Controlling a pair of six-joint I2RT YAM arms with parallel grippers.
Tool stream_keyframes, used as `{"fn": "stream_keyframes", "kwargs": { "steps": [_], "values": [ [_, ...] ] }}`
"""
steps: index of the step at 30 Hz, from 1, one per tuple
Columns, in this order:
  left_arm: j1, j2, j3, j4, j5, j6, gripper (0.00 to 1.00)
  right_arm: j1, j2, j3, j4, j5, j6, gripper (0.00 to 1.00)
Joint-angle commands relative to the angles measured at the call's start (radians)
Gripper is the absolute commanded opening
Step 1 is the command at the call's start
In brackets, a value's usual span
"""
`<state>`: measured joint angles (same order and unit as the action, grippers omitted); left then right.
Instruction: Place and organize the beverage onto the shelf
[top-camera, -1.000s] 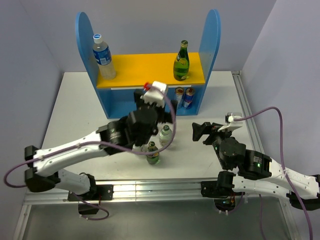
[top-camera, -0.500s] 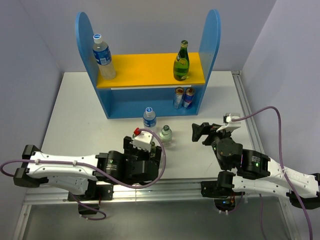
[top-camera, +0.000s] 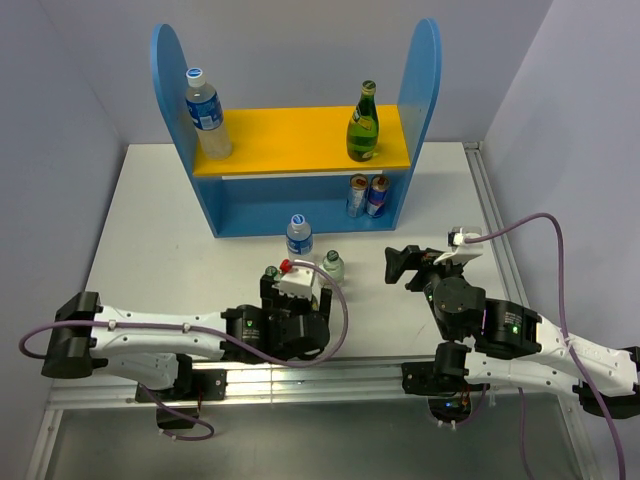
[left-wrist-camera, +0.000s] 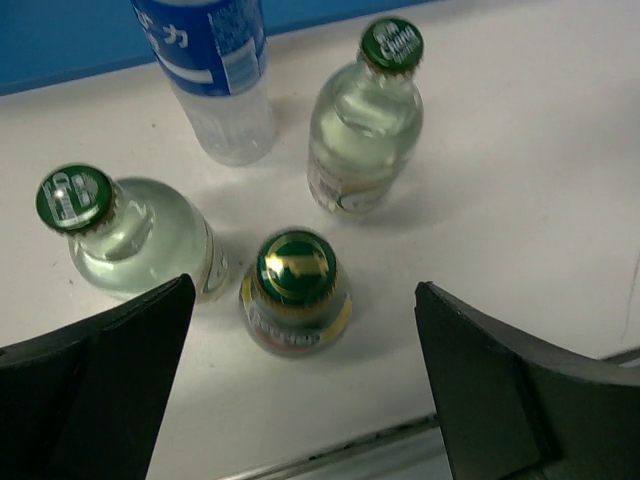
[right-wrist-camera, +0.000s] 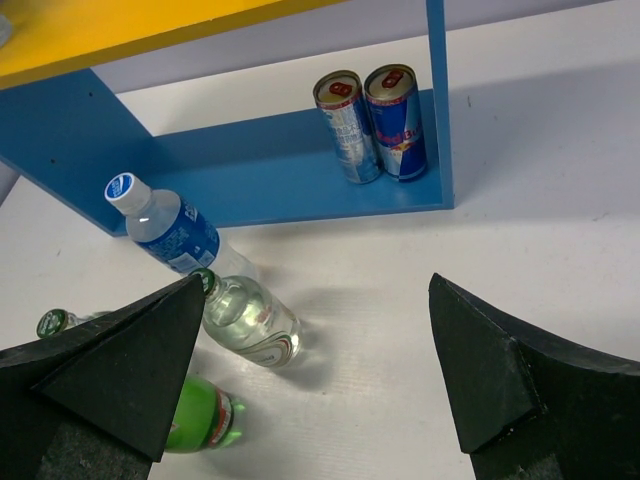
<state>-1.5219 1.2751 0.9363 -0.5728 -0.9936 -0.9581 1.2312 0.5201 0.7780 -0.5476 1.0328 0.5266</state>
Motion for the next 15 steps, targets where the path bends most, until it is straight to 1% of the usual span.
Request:
{"fn": "stream_keyframes", "kwargs": {
  "steps": [1,7,8,11,15],
  "values": [
    [0.074,0.009,-0.013,0.197,-0.027,0.116,0.98,0.007,-0.003,0.01,0.009,0.042,0.013,1.0],
    [0.153,0.059,-0.014,0.304,0.009,0.191,0.94,0.007,-0.018,0.007,0.006,0.041,0.018,1.0],
    [0.16,0.076,-0.011,0.304,0.009,0.188,0.9,0.007,-0.019,0.007,0.008,0.042,0.016,1.0],
    [0.177,0.107,0.016,0.285,0.007,0.177,0.84,0.007,-0.019,0.007,0.008,0.046,0.016,1.0],
    [0.177,0.11,0.03,0.223,0.004,0.128,0.81,0.007,-0.012,0.009,0.002,0.047,0.024,1.0]
  ]
}}
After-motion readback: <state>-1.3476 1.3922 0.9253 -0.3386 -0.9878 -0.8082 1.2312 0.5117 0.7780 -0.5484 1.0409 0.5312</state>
